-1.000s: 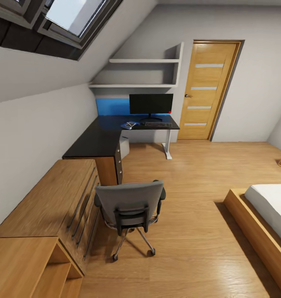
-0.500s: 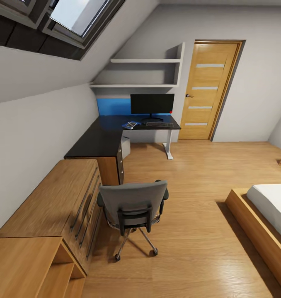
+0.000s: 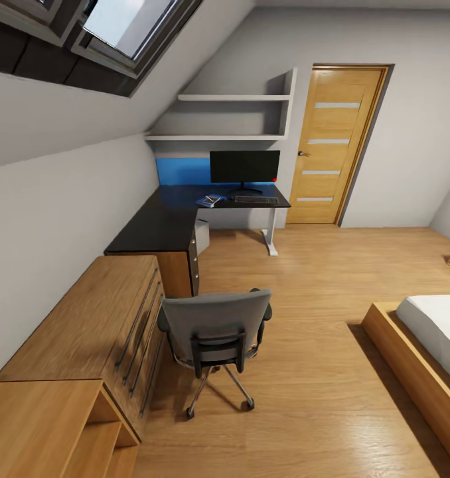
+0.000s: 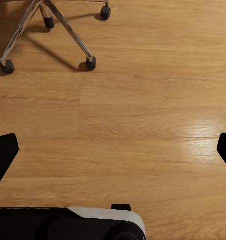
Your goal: In the bedroom, organize the workspace by keeping the computer under the desk, ensuring the monitor is on the desk, placing the keyboard on the desk next to the monitor, placing the mouse on the desk next to the keyboard, moving the folder from the swivel chair onto the desk next to the mouse, stacking the notebook on top of the folder with the pen on top of the notebook, and positioning the swivel chair next to the desk.
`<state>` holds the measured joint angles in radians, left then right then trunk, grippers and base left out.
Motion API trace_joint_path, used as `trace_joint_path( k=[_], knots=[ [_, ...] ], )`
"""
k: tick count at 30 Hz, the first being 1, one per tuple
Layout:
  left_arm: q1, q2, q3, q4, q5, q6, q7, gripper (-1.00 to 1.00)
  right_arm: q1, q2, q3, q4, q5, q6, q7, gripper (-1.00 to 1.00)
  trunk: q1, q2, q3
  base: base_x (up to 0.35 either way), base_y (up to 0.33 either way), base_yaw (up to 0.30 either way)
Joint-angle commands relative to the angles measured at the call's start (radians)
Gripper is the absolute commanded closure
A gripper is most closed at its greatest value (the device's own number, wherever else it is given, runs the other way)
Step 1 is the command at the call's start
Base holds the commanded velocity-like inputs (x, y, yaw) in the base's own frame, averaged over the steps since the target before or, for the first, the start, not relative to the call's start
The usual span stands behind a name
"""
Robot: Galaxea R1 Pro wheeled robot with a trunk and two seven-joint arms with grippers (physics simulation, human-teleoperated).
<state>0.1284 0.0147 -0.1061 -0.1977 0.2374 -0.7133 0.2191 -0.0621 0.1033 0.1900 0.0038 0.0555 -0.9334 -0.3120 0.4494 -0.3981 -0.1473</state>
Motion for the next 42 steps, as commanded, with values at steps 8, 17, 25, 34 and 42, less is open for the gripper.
trace_joint_path(
  k=[8, 17, 25, 34, 42],
  knots=[
    [0.0, -0.024, -0.01, -0.008, 0.008, 0.004, 0.01, -1.0, -0.001, 0.0, 0.005, 0.001, 0.006, -0.001, -0.013, -1.0, 0.024, -0.044, -0.021, 0.0, 0.0, 0.0],
    [0.0, -0.027, -0.01, -0.008, 0.008, 0.006, 0.012, -1.0, -0.001, 0.0, 0.005, 0.001, 0.006, -0.001, -0.013, -1.0, 0.058, -0.107, -0.049, 0.0, 0.0, 0.0],
    [0.0, -0.027, -0.01, -0.008, 0.008, 0.008, 0.012, -1.0, -0.001, 0.0, 0.005, 0.001, 0.004, -0.001, -0.013, -1.0, 0.089, -0.163, -0.074, 0.0, 0.0, 0.0],
    [0.0, -0.027, -0.01, -0.008, 0.008, 0.009, 0.013, -1.0, -0.001, -0.001, 0.005, 0.001, 0.005, -0.001, -0.013, -1.0, 0.123, -0.226, -0.102, 0.0, 0.0, 0.0],
    [0.0, -0.026, -0.01, -0.008, 0.008, 0.029, 0.013, -1.0, -0.001, -0.002, 0.006, 0.001, 0.008, -0.005, -0.009, -1.0, 0.154, -0.282, -0.127, 0.0, 0.0, 0.0]
  ],
)
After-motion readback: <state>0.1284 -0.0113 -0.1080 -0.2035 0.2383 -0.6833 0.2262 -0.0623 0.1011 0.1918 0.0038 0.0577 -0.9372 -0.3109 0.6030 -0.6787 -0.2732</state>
